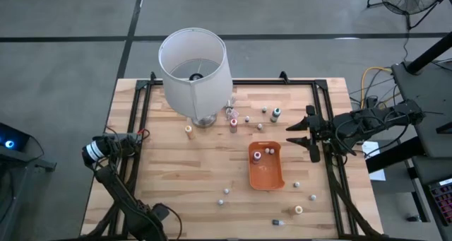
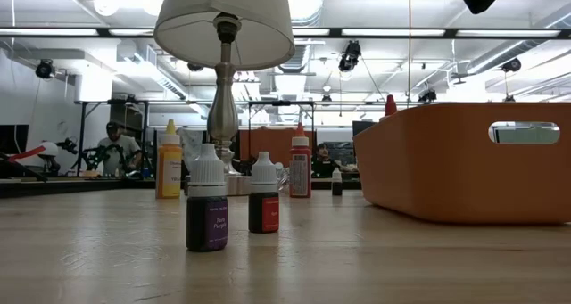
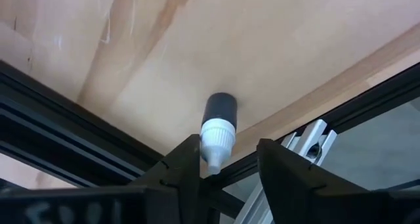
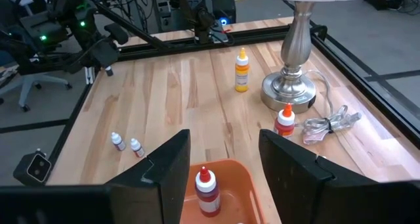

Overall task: Pick & Place food coloring
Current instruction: Move the small food coloring bottle from the left to the center of the table

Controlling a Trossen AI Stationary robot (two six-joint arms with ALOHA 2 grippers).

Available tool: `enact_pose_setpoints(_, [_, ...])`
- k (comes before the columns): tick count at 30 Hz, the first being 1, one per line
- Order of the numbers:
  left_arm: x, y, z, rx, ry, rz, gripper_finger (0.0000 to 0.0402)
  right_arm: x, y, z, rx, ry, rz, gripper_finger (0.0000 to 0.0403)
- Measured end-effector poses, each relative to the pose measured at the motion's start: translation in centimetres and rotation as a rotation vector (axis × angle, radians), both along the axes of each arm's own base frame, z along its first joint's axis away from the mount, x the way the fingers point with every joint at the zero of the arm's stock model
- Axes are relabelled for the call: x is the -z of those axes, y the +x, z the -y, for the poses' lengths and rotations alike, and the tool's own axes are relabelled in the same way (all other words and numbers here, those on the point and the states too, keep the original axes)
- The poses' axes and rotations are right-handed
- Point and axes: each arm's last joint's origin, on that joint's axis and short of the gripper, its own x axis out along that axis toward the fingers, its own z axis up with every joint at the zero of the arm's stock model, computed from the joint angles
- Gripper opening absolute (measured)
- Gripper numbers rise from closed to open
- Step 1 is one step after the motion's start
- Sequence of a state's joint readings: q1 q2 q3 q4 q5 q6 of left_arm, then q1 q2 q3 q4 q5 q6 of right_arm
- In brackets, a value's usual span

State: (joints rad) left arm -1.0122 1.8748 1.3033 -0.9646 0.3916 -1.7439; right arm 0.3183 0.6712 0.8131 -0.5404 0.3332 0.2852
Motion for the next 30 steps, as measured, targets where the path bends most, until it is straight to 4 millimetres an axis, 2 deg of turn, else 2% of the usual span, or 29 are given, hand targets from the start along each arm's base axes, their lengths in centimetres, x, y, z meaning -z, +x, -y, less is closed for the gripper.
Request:
enact_pose_setpoints(13, [0.0, 0.2, -0.2, -0.006, 0.014, 0.003, 0.0035, 0.0, 0.0, 0.0, 0.002, -0.001, 0.0, 0.0171])
enact_pose_setpoints(21, [0.0, 1.8, -1.4, -0.002, 0.023, 0.034, 0.0032, 0.0, 0.0, 0.0, 0.003, -0.009, 0.0, 0.0171])
enact_pose_setpoints(30, [-0.4, 5.3, -4.0, 0.034, 0.05, 0.132, 0.0032, 0.0, 0.0, 0.0, 0.003, -0.009, 0.001, 0.0171])
